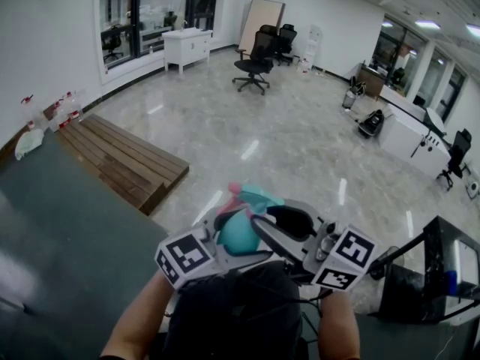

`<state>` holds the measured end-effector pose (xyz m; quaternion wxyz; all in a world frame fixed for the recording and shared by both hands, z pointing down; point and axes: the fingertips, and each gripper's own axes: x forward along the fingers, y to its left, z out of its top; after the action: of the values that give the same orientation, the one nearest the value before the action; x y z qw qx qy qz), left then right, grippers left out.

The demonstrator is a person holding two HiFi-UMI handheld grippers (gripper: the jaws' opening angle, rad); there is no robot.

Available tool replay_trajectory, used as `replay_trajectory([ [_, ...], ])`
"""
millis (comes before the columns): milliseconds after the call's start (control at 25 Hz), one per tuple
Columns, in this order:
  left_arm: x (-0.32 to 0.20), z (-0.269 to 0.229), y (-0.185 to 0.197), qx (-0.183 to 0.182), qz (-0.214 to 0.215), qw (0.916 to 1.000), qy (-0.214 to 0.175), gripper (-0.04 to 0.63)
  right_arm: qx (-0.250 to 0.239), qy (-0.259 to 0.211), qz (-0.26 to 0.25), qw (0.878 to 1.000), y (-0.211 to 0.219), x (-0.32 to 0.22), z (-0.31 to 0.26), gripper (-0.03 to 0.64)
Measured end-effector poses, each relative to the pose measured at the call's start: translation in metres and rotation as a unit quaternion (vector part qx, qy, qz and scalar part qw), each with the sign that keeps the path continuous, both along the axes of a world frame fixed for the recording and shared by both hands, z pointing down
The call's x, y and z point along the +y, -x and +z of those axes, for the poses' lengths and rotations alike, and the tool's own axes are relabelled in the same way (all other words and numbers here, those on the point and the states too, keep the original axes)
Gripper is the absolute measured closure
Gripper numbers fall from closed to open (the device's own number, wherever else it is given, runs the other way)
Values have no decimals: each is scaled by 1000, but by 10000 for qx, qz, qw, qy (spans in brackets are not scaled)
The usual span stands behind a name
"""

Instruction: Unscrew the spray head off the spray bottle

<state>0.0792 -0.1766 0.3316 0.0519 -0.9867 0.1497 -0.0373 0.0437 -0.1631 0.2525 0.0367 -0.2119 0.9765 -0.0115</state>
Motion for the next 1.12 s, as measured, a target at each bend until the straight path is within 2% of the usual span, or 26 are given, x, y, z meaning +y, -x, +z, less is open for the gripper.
replay_trajectory([
  [120,15,-3,-4,104,465,9989,20,167,-56,-85,-517,9986,-3,11,-2,476],
  [240,18,-4,-7,220,536,9983,50,167,-79,-154,-527,9985,-3,14,-2,476],
  [320,12,-4,-6,283,324,9991,60,167,-82,-140,-324,9993,-5,11,-1,476],
  [400,-2,-4,-2,309,-113,9994,70,167,-135,-72,-88,9998,-8,5,-2,471],
  [520,-21,0,5,247,-816,9963,69,167,-310,100,366,9988,-15,-5,-2,460],
  [640,-31,3,8,207,-1195,9926,43,167,-163,127,836,9963,-12,-12,3,461],
  [800,-39,7,11,82,-1492,9888,-56,166,168,164,1292,9913,0,-19,10,461],
  [1120,-44,11,10,-48,-1786,9839,-89,166,267,282,1713,9844,6,-26,9,462],
])
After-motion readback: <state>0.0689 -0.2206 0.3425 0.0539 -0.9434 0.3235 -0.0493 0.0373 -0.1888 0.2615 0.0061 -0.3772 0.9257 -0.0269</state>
